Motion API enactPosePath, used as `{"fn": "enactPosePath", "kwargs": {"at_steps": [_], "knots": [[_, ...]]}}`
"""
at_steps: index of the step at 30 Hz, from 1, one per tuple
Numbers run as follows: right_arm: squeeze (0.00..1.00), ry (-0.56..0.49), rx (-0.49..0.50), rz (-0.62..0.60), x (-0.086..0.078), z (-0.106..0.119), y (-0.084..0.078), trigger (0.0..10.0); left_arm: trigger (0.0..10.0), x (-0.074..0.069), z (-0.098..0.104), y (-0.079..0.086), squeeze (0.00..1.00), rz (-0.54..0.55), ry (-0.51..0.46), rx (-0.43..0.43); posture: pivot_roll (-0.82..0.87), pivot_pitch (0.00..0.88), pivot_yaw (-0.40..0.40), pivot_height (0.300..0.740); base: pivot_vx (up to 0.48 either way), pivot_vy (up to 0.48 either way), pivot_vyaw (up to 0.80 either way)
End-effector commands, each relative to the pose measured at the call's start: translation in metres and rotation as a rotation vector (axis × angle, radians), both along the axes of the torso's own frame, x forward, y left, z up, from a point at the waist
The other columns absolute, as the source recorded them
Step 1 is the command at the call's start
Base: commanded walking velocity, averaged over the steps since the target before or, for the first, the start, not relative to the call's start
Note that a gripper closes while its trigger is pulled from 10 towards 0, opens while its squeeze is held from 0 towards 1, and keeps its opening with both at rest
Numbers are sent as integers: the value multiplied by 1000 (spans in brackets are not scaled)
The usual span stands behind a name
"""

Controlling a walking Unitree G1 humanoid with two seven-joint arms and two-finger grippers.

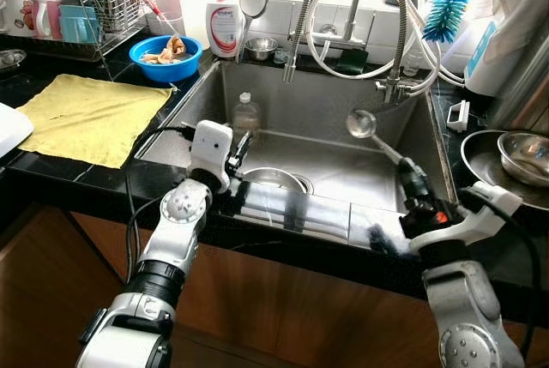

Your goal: Kitchen organization

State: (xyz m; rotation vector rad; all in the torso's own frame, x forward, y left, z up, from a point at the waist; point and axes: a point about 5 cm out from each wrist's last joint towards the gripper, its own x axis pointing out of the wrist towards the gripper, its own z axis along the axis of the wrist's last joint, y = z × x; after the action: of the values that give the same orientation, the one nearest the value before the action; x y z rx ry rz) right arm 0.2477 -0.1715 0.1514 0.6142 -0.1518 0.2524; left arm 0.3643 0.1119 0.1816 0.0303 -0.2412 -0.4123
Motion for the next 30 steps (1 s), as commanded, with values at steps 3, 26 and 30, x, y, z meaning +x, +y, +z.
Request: {"fn": "enactPosePath", "kwargs": {"at_steps": [3,26,30], "knots": [[0,-54,52,63,-7,8,2,10000,10000,-3,10,-11,0,-125,40,-117,64,0,-34,740,0,0,0],[0,-94,163,250,-36,6,2,10000,10000,-13,13,17,0,-523,338,-452,65,0,-36,740,0,0,0],[0,-79,176,273,-41,5,1,10000,10000,-17,8,18,0,-586,381,-472,65,0,-36,740,0,0,0]]}}
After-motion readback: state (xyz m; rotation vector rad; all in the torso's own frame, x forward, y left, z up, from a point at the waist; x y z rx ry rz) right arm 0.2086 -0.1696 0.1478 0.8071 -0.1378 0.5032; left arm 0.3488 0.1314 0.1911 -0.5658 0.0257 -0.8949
